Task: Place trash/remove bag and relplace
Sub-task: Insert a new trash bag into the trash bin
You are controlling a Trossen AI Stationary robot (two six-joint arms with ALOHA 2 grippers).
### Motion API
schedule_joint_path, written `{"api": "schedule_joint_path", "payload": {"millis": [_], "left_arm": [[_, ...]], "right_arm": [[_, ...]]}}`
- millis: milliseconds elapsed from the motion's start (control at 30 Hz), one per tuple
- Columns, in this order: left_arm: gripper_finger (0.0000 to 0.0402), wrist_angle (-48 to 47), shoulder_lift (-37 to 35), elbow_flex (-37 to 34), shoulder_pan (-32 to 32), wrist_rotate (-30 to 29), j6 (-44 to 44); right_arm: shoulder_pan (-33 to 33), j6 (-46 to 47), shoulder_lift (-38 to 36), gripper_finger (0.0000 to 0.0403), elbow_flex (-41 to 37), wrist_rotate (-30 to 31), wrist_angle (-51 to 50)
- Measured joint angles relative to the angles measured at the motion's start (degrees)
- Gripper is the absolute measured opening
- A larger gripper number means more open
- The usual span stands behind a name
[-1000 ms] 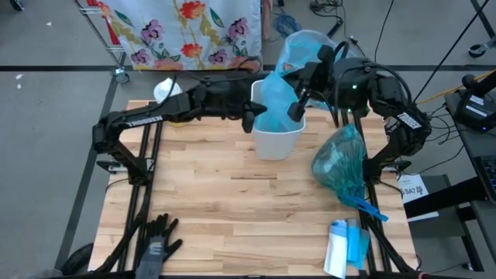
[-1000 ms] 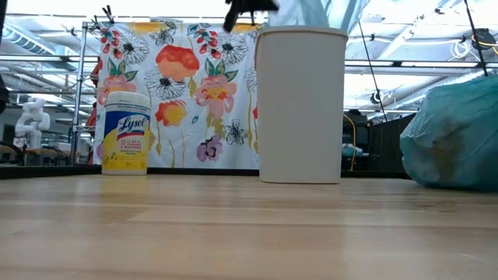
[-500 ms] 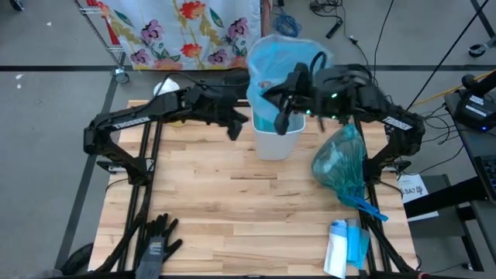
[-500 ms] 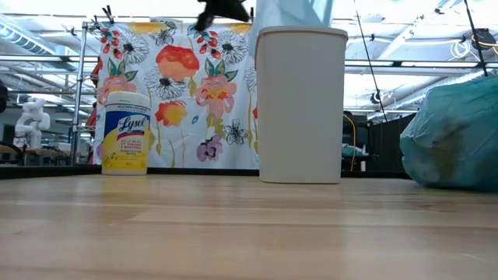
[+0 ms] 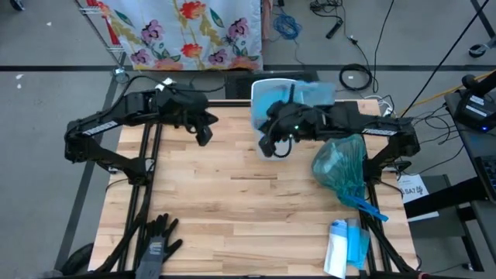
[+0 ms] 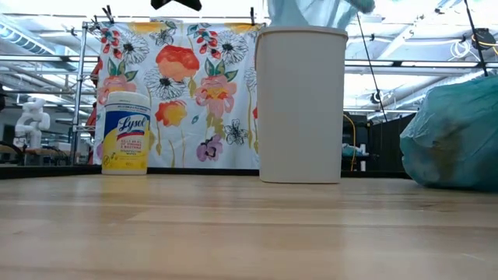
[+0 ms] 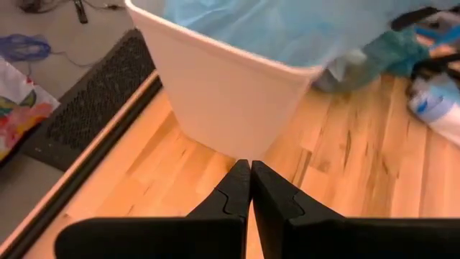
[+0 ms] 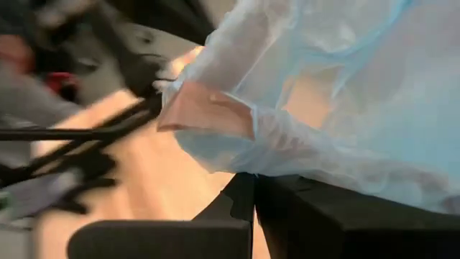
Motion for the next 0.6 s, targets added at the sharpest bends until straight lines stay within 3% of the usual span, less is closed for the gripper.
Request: {"api": "schedule_joint_path", "payload": {"millis": [200, 600], "left_arm": [[0.0017, -0.9, -0.1, -0.2, 0.0, 0.0, 2.5], [0.0017, 7.8, -0.3, -0.9, -0.1, 9.9, 8.5]], "right_arm": [[0.0, -0.4, 0.0, 0.0000, -3.4, -9.9, 12.1], [0.3, 0.7, -0.1, 0.0000, -3.4, -6.6, 4.9]]}}
